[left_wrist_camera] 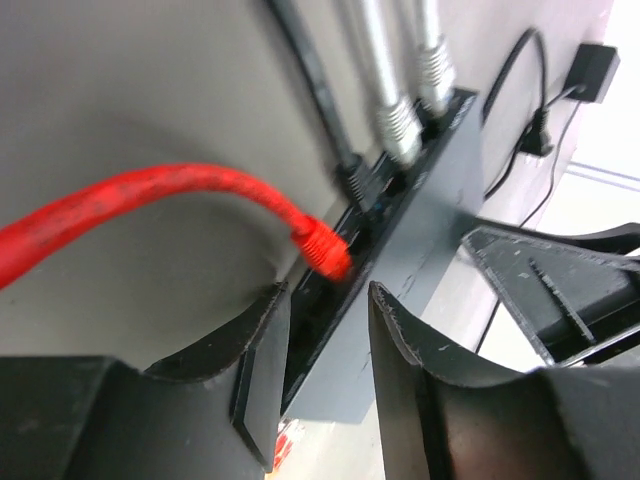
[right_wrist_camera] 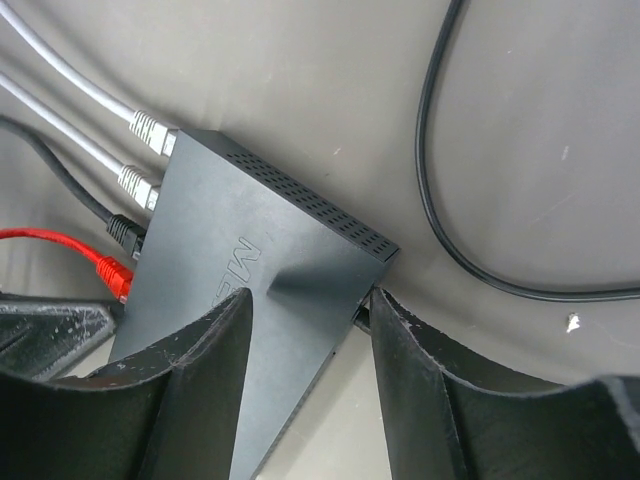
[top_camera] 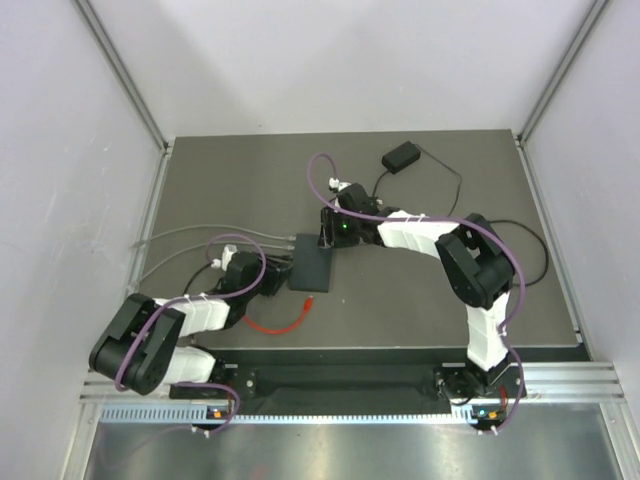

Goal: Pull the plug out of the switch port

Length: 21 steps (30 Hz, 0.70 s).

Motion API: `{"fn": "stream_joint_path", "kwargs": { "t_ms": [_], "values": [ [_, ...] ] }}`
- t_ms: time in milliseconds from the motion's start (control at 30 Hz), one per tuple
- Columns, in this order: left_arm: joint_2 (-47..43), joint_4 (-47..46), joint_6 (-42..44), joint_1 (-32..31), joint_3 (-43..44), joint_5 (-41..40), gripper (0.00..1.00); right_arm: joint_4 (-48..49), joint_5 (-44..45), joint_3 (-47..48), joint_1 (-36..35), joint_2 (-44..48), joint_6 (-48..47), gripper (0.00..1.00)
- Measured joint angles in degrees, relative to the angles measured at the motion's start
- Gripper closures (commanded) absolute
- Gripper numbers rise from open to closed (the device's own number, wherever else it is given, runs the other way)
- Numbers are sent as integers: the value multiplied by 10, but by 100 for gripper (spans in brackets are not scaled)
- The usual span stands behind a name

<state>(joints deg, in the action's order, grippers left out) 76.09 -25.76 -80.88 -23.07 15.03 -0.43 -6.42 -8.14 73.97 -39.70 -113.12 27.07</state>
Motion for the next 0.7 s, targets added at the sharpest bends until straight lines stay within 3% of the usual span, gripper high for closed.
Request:
{"fn": "stream_joint_path", "kwargs": {
  "t_ms": [233, 467, 700],
  "values": [
    [17, -25, 0, -5, 0, -25, 59, 0, -13, 0, 0, 0, 2, 51],
    [35, -55, -6, -7, -4, -28, 66, 0, -17, 0, 1, 0, 5, 51],
    [49, -115, -17, -7, -29, -31, 62, 0, -23, 0, 6, 0, 5, 51]
  ]
}}
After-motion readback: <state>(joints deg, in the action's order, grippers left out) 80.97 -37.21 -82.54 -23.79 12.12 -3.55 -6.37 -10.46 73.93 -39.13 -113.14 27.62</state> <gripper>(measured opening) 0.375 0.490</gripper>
